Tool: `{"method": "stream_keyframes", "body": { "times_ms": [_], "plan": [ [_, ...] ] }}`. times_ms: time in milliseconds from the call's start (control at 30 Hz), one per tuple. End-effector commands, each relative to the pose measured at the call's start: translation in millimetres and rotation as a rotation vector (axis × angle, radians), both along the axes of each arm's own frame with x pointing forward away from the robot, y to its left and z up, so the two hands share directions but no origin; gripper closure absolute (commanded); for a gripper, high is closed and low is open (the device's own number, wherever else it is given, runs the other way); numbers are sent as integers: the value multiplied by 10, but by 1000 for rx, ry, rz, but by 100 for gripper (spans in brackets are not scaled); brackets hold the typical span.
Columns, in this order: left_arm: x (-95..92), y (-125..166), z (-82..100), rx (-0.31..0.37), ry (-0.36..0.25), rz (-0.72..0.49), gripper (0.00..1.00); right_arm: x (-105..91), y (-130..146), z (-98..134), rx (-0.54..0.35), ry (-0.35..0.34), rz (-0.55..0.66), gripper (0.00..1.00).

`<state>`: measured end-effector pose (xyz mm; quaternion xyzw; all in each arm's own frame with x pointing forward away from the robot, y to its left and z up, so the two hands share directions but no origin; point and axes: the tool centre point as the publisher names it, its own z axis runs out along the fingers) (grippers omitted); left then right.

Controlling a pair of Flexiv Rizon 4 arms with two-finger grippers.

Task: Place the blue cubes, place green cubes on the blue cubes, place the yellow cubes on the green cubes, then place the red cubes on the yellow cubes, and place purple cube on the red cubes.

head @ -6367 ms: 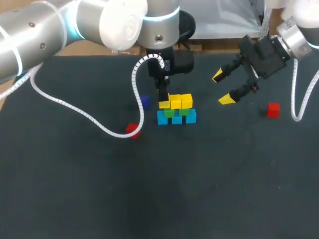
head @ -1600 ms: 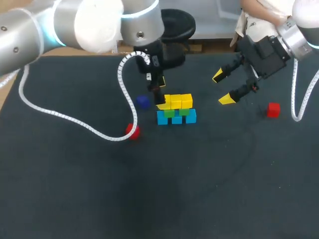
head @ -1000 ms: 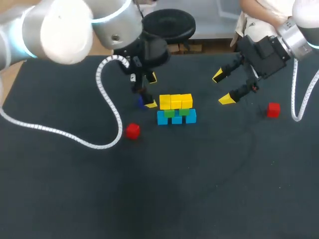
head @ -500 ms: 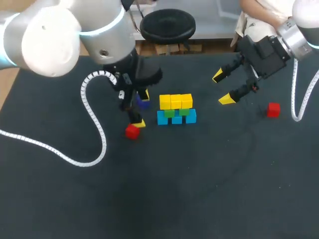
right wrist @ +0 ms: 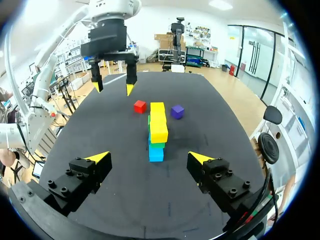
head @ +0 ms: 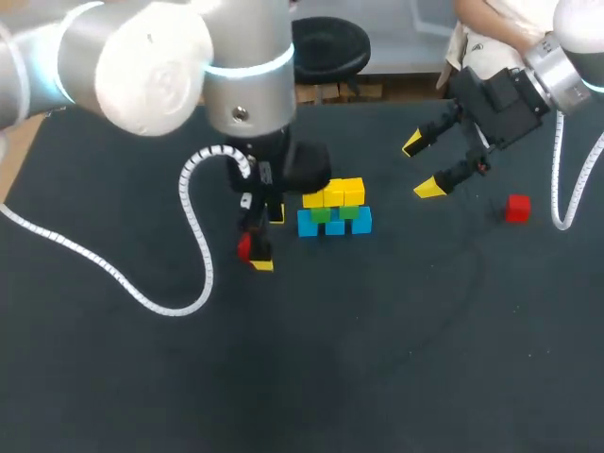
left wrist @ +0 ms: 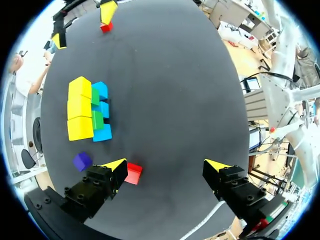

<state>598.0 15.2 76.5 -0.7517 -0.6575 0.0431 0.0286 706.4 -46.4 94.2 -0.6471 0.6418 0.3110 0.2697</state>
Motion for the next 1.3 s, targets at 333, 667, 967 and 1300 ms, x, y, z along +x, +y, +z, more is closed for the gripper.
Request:
{"method": "stream_keyframes", "body": {
  "times_ms": [333,667,967,1300],
  "plan": [
    [-239,196,-218,-38,-40,33,0,-13,-2,3,0,-2,-2,0],
    [-127,295,-281,-72,-26,58,0,-13,-2,3,0,-2,-2,0],
    [-31,253,-253,-66,9,61,0,-13,-2,3,0,-2,-2,0],
    [-31,253,-253,-66,9,61,0,-13,-2,3,0,-2,-2,0]
  ]
}}
